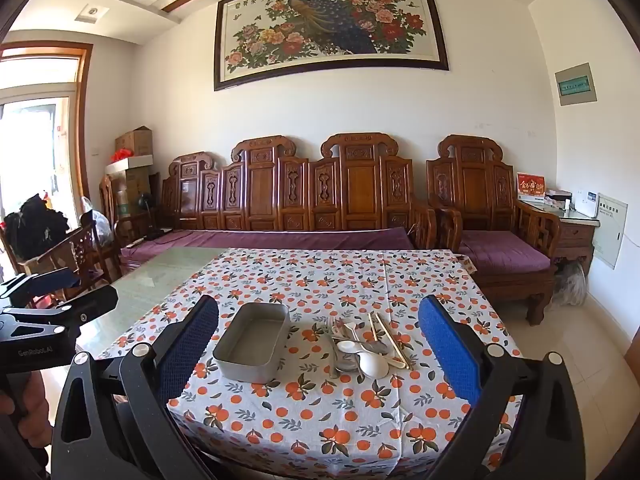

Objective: Organize utensils

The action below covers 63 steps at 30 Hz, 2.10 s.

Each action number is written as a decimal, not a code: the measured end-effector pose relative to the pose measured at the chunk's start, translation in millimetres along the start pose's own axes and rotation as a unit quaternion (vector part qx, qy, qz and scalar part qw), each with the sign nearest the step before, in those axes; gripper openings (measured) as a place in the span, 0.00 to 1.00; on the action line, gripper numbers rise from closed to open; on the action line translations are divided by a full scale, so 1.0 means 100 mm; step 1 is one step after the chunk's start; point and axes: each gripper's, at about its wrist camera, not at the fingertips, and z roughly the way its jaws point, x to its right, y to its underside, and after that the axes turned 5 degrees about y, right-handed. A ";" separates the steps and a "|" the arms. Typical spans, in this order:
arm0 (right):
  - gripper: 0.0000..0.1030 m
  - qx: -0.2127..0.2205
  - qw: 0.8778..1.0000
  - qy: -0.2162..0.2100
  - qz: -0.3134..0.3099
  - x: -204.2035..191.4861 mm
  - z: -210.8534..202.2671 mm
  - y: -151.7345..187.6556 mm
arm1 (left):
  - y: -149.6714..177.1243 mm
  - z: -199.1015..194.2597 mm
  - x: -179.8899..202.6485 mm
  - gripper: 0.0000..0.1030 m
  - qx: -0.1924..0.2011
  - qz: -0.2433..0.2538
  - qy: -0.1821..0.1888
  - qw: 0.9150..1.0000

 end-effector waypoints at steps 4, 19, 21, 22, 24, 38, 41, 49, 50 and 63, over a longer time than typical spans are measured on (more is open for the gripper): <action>0.97 0.000 1.000 0.000 0.001 0.00 0.00 0.00 | 0.00 0.00 0.00 0.93 0.000 -0.001 0.001 1.000; 0.97 0.002 1.000 -0.002 0.002 -0.02 -0.02 -0.01 | -0.03 -0.01 0.07 0.93 0.002 -0.004 0.003 1.000; 0.97 0.002 1.000 -0.002 0.003 -0.02 -0.02 -0.01 | -0.05 -0.01 0.08 0.93 0.003 -0.004 0.003 1.000; 0.97 0.002 1.000 -0.002 0.003 -0.02 -0.02 -0.01 | -0.06 -0.05 0.07 0.93 0.003 -0.004 0.003 1.000; 0.97 0.002 1.000 -0.002 0.003 -0.02 -0.01 -0.01 | -0.06 -0.05 0.07 0.93 0.003 -0.005 0.004 1.000; 0.97 0.004 1.000 -0.003 0.004 -0.03 -0.04 -0.02 | -0.05 -0.06 0.07 0.93 0.005 -0.007 0.004 1.000; 0.97 0.003 1.000 -0.003 0.004 -0.03 -0.04 -0.02 | -0.05 -0.06 0.06 0.93 0.006 -0.006 0.004 1.000; 0.97 0.004 1.000 -0.003 0.004 -0.03 -0.04 -0.02 | -0.06 -0.05 0.06 0.93 0.007 -0.007 0.004 1.000; 0.97 0.004 1.000 -0.003 0.004 -0.02 -0.04 -0.02 | -0.07 -0.06 0.08 0.93 0.007 -0.006 0.005 1.000; 0.97 0.003 1.000 -0.003 0.004 -0.05 -0.04 -0.03 | -0.07 -0.06 0.08 0.93 0.007 -0.007 0.006 1.000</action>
